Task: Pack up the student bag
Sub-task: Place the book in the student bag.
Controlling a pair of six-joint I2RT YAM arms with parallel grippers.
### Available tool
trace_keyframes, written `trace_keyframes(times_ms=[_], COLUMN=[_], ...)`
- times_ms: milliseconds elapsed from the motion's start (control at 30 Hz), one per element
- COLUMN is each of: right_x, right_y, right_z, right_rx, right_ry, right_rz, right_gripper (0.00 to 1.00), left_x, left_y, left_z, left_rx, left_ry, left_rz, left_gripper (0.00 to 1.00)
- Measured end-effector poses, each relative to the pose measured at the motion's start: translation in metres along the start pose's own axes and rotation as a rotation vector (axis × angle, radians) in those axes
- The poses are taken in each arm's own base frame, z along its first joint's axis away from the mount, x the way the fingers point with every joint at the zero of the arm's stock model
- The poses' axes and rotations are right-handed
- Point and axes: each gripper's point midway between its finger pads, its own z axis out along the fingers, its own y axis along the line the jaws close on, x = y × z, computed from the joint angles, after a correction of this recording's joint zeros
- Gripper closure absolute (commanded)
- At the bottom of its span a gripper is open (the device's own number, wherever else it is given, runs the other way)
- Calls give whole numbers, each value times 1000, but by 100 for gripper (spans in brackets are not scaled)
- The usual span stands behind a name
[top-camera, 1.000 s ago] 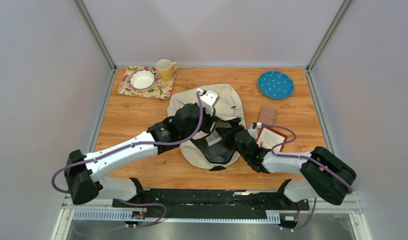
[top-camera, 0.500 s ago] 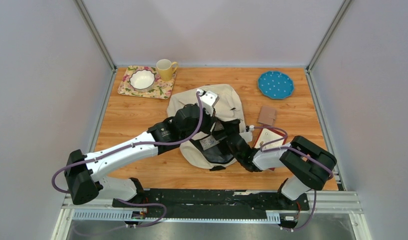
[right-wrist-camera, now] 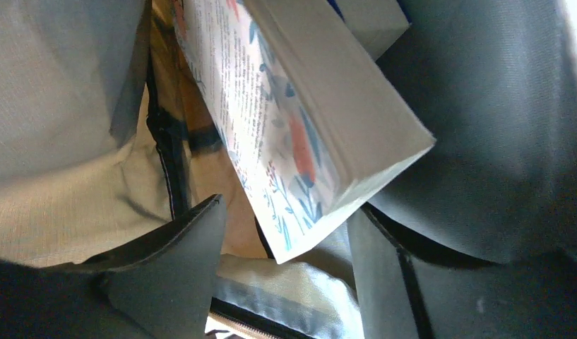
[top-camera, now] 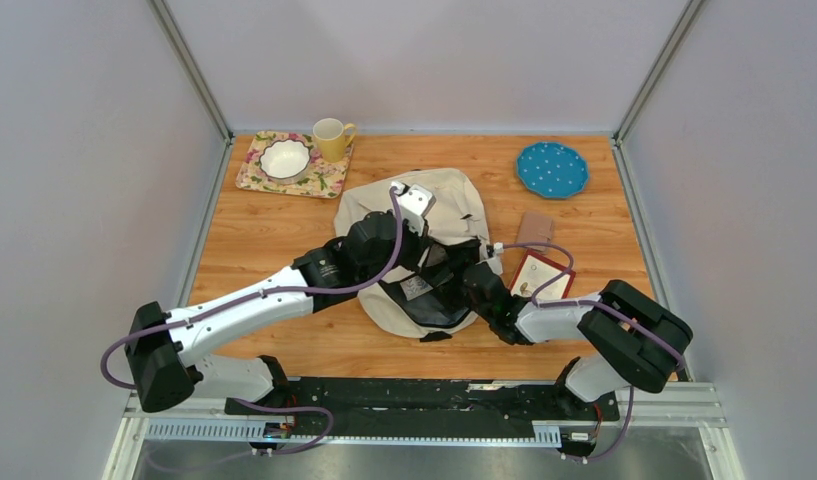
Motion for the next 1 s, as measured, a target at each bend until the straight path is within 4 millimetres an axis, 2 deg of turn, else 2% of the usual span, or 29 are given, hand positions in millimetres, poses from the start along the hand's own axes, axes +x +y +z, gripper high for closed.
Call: trace_keyframes(times_ms=[67, 100, 167, 200, 233, 333, 500, 733, 767, 800, 867, 900, 933, 1000], right_x=[1, 2, 4, 5, 6, 7, 2, -17, -20, -24, -28, -29, -29, -28], right_y=[-3, -5, -8, -10, -8, 6, 14, 32, 34, 35, 37, 37, 36, 36], right_z=[0, 0, 2, 4, 7, 15, 28, 46, 47, 48, 49, 49, 49, 47], right_rx=[12, 20, 36, 42, 37, -9, -53, -96, -100, -103, -106, -106, -104, -108], right_ry=[7, 11, 19, 24, 28, 28, 11, -65, -73, -80, -89, -89, -88, -80], right_rz=[-7, -7, -9, -7, 1, 30, 105, 190, 197, 201, 205, 207, 204, 192], right_gripper=[50, 61, 76, 95, 100, 100, 100, 100, 94, 80, 58, 41, 31, 22], left_x=[0, 0, 0, 0, 0, -2, 0, 2, 2, 1, 1, 2, 2, 3], left_y=[0, 0, 0, 0, 0, 0, 1, 1, 1, 2, 2, 2, 3, 4], left_z=[0, -1, -1, -2, -2, -4, -6, -9, -9, -10, -11, -11, -11, -12], left_rx=[2, 2, 3, 3, 3, 4, 4, 4, 5, 5, 5, 5, 3, 0], left_ry=[-1, -2, -2, -2, -3, -9, -9, -9, -10, -11, -13, -13, -11, -8], left_rz=[0, -1, -1, -1, -1, -4, -15, -25, -26, -26, -26, -26, -26, -25], left_gripper=[100, 100, 100, 100, 100, 100, 100, 100, 100, 100, 100, 100, 100, 100])
